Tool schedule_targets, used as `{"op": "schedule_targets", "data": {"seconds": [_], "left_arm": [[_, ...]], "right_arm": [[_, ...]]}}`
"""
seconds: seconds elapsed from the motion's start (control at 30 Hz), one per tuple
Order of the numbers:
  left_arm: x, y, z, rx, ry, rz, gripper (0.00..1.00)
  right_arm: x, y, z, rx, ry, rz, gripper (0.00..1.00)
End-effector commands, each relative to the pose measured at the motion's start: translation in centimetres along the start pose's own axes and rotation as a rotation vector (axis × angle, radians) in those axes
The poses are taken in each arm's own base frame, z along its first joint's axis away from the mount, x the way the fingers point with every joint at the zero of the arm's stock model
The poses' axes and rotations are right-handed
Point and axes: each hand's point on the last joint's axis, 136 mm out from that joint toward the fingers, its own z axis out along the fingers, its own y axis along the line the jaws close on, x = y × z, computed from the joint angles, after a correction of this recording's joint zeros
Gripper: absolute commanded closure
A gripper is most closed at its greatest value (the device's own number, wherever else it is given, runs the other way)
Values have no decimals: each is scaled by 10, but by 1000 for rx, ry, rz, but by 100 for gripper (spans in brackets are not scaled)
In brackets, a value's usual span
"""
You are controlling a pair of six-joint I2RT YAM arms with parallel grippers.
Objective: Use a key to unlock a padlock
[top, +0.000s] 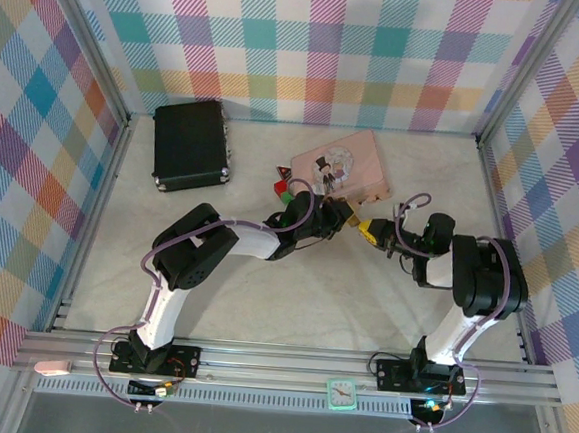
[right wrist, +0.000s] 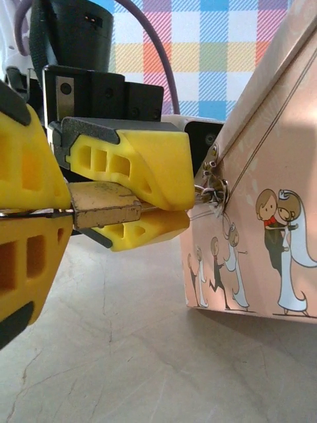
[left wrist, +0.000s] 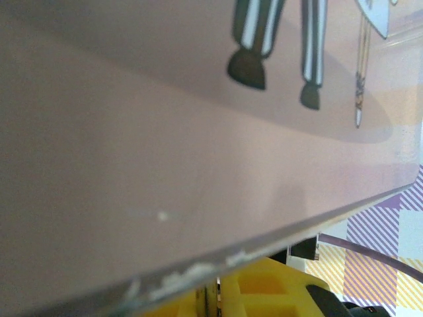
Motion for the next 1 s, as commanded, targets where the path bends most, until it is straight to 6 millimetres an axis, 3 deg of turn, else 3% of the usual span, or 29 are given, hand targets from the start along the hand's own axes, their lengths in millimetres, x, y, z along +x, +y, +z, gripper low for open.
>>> {"op": "schedule_targets", "data": {"seconds": [0.0, 0.33, 0.47, 0.63, 0.8, 0.97], "left_arm": [[58, -56, -13, 145, 160, 21, 100], [48, -52, -7, 135, 113, 28, 100], [44, -51, -7, 133, 92, 32, 100], [41, -46, -2, 126, 75, 38, 100], [35, -46, 6, 132, 47, 48, 100], [34, -46, 13, 135, 35, 48, 100]], "right_arm": [[-24, -4, -6, 68, -146, -37, 82], [-13, 3, -19, 155, -169, -81, 55], [-2, -4, -33, 267, -200, -94, 47], [15, 2, -52, 343, -233, -125, 36], [33, -2, -56, 334, -219, -65, 35], [38, -2, -50, 247, -224, 14, 44]]}}
